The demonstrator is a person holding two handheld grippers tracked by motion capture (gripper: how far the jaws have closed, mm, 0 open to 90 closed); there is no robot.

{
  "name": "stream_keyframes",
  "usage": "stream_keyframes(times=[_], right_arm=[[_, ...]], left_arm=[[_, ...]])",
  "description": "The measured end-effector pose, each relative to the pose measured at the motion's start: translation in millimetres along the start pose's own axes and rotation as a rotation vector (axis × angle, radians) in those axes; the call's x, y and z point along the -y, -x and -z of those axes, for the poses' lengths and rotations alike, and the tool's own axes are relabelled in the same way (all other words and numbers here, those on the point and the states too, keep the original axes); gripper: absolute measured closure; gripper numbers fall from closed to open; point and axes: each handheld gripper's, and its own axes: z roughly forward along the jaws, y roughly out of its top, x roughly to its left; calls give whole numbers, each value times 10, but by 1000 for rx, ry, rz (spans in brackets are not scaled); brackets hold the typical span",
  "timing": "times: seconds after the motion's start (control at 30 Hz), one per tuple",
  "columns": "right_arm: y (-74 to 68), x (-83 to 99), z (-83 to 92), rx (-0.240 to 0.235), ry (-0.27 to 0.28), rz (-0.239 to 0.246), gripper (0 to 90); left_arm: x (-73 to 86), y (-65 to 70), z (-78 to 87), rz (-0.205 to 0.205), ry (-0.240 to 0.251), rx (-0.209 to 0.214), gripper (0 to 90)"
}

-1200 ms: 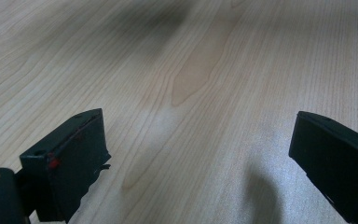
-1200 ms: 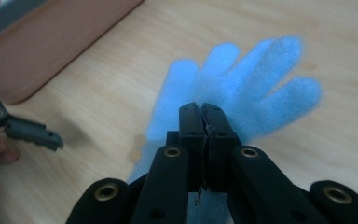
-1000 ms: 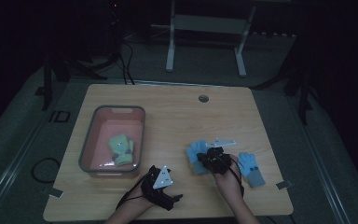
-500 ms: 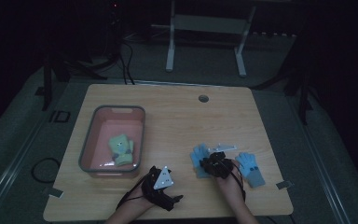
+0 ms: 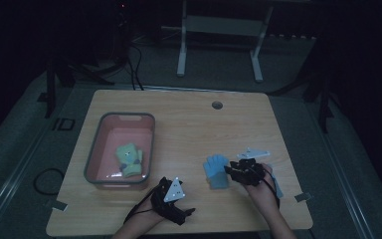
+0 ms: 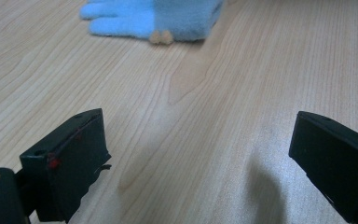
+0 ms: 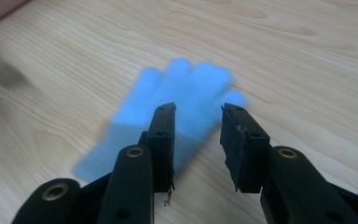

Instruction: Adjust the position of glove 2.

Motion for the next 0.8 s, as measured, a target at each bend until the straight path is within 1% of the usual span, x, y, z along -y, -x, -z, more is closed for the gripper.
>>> stream_keyframes(times=[0.07,0.17,0.2,0.27,0.4,0.5,0.6,0.8], right_arm=[[78,30,57,6,6,17,653],[182,86,121,17,7,26,655],[216,108,146,26,7,25,658],[291,153,197,26,14,13,663],[449,244,295,40,31,2,663],[568,310,375,59,30,-6,663],[659,364,439,67,25,-9,661],[830,495,550,56,24,1,639]], left_arm=[[-1,-1,2,0,0,-2,45],[0,-3,4,3,3,-1,45],[0,-3,3,3,2,-1,45],[-1,-2,3,0,2,-3,45],[-1,-8,6,6,6,-3,45],[-1,-6,4,5,7,-2,45],[-1,-6,2,4,6,-2,45],[-5,-14,15,5,13,-10,45]])
